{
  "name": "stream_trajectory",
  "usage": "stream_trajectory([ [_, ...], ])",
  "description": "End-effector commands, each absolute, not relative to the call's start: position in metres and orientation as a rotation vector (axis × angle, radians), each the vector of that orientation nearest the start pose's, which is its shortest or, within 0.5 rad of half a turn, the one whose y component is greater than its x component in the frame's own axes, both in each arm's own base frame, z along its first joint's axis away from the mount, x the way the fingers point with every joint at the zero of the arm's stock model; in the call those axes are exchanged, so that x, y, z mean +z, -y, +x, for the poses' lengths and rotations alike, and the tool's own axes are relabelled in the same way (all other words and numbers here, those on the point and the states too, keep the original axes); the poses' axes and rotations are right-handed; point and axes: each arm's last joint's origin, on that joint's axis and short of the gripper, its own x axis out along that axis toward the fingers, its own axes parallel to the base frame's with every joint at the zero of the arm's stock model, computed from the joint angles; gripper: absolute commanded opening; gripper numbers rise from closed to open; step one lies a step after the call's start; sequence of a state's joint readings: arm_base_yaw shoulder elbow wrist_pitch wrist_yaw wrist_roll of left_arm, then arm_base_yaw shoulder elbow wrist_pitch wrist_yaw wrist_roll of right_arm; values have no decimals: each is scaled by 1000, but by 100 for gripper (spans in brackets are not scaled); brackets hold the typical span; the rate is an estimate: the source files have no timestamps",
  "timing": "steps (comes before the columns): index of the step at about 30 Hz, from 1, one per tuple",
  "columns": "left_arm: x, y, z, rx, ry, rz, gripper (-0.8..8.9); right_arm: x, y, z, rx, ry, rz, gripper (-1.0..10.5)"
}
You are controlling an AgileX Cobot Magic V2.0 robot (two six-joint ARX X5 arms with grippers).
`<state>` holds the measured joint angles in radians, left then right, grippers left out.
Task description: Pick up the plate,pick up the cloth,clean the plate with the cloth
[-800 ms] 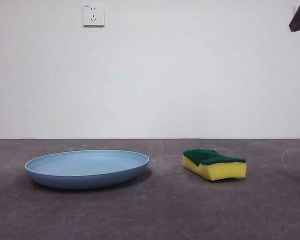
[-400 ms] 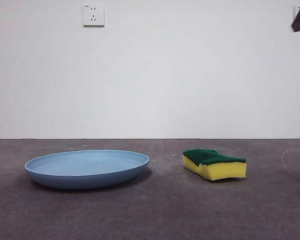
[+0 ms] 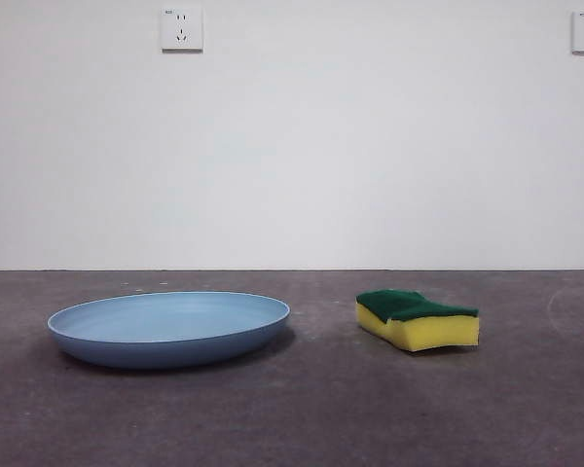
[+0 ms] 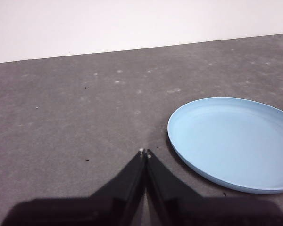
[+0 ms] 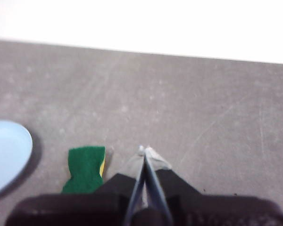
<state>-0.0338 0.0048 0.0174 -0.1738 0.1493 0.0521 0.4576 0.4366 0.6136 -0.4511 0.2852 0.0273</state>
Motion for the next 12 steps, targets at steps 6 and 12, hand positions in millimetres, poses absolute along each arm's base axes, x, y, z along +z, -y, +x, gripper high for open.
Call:
stream_trajectory([
  [6,148,7,96,-187,-168,38,-3,243,-18,96,243,-83,-31,0],
  [12,148,7,96,-186,-168,38,-3,195,-14,96,221,-93,-28,0],
])
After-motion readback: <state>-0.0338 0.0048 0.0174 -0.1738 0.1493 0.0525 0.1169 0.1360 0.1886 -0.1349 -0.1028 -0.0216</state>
